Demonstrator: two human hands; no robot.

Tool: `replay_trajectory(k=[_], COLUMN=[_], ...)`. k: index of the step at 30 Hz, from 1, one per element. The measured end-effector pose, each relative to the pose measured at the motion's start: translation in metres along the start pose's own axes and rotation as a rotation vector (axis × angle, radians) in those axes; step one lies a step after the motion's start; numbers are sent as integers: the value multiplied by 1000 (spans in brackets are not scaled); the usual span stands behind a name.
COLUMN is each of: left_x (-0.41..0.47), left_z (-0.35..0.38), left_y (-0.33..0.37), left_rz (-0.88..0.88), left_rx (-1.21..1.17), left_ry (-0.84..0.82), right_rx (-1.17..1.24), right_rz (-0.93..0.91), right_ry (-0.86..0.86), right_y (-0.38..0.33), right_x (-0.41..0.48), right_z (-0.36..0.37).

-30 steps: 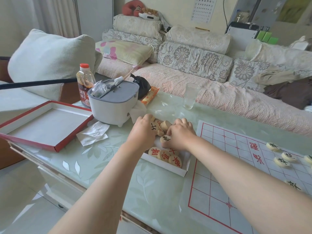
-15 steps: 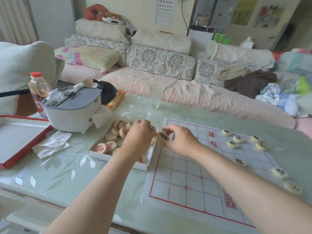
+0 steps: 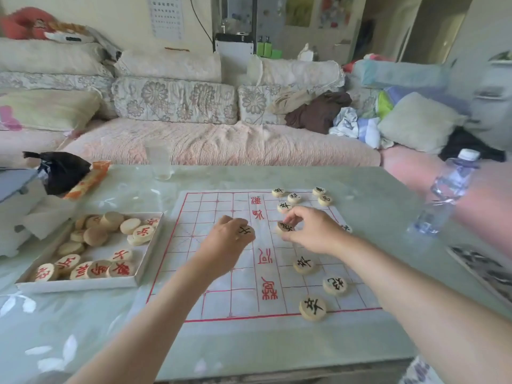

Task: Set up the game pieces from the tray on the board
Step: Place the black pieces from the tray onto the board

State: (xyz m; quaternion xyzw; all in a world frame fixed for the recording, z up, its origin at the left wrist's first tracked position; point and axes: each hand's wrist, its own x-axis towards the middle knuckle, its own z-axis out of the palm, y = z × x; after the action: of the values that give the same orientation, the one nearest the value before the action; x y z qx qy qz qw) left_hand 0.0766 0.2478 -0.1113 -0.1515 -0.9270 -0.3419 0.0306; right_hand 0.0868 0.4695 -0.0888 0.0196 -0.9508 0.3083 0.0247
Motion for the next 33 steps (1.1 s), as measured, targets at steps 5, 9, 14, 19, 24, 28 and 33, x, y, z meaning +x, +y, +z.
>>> replay_trajectory(k=[5,9,14,19,24,28,33], left_x=[6,18,34,40,36,33,31], left_z=[46,78,107,125,129,127,124], left_y=[47,86,121,129,129,130,133], left_rz=[102,139,175,146,131,108,85], left_rx=[16,23,82,78,-29,-96,-218], left_ry=[-100,-187,-229,-277,-247,-242,-250], right_rx=[31,80,64,-61,-86,-235,-63], right_rz=[74,151,238,328,317,310,284], right_ry=[77,145,122,-34,13,1,93], right_y=[46,84,115,132,139,137,120], right_x=[-16,-31,-51,-67,-70,-72,-67], right_z=[-37,-58,-74,-81,-75,-68,-75])
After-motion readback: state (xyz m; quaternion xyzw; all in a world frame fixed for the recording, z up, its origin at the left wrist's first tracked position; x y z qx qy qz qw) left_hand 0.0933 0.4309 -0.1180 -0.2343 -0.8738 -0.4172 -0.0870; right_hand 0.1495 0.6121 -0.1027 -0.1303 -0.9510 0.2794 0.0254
